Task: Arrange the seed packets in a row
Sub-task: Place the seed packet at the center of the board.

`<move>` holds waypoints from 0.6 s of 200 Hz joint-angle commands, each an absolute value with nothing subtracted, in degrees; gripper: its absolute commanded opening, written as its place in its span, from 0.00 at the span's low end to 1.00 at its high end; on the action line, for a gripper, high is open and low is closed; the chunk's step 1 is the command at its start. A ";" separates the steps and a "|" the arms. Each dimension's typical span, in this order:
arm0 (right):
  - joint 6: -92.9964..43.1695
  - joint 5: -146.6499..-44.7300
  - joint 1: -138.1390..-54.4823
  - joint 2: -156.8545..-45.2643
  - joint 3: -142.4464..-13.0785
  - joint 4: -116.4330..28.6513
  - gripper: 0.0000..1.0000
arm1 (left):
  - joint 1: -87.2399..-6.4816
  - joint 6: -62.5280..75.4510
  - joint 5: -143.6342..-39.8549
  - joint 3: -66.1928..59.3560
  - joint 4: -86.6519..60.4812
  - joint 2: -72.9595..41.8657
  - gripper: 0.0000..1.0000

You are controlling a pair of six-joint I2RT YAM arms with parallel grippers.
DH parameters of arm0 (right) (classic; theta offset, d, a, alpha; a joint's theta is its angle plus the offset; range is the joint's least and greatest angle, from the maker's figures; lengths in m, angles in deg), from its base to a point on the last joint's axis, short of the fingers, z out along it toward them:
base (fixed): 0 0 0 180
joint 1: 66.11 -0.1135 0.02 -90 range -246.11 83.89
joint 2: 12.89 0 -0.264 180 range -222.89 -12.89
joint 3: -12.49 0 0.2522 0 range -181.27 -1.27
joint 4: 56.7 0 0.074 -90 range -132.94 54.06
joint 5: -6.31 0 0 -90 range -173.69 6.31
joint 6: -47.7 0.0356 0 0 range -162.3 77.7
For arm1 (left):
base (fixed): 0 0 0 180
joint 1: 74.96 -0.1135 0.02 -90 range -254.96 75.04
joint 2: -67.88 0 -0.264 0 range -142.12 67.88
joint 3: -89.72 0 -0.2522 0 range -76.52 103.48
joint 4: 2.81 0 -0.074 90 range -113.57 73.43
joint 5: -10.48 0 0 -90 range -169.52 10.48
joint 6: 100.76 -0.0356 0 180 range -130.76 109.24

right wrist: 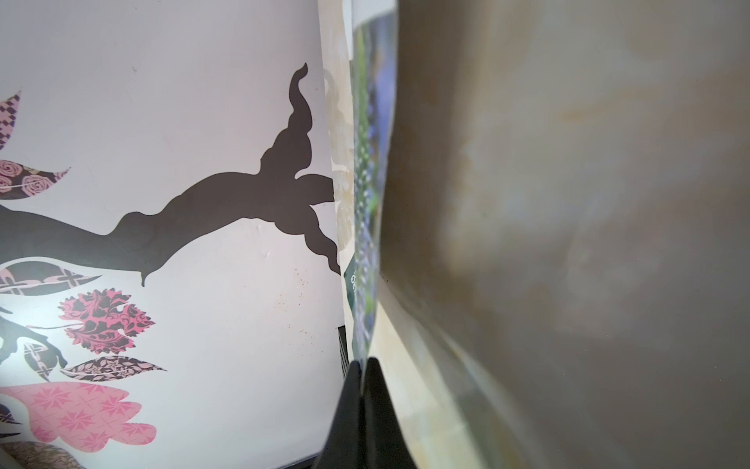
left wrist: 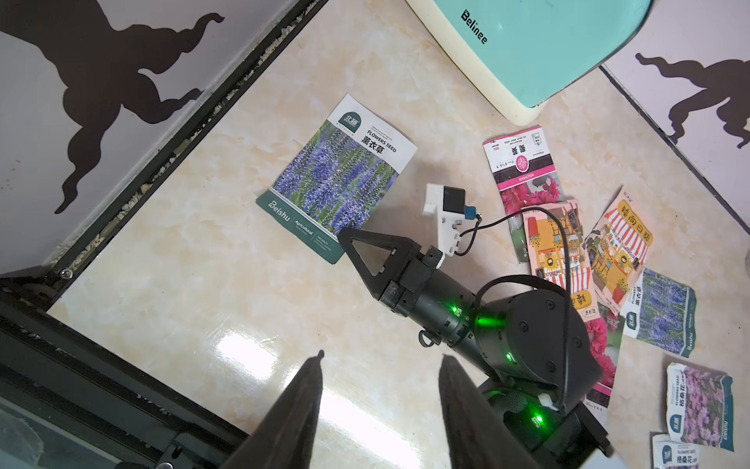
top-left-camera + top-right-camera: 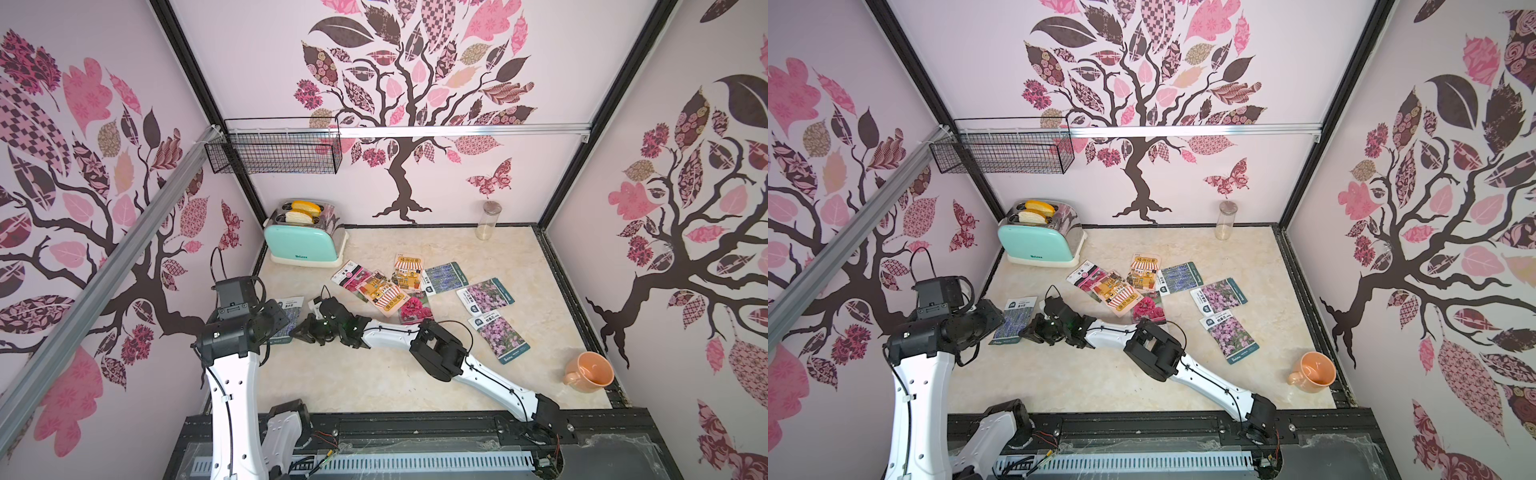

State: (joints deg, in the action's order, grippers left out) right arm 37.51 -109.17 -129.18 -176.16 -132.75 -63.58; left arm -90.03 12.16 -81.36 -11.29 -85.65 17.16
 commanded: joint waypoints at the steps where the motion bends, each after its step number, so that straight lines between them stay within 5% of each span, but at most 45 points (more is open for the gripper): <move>1: 38.05 -108.09 -129.91 -180.56 -134.88 -57.07 0.01 | -89.57 11.39 -82.61 -9.81 -84.99 17.84 0.50; 71: 37.05 -107.48 -129.92 -180.37 -134.92 -54.98 0.18 | -88.76 11.39 -82.02 -10.16 -84.61 17.96 0.51; 120: 36.33 -106.38 -129.91 -179.48 -134.58 -52.81 0.45 | -88.76 11.39 -81.72 -10.44 -84.50 17.79 0.52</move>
State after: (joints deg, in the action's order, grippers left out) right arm 37.14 -107.74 -129.46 -177.14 -135.29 -60.76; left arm -88.89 11.81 -81.76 -10.96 -85.62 17.47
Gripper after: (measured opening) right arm 0.413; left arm 0.518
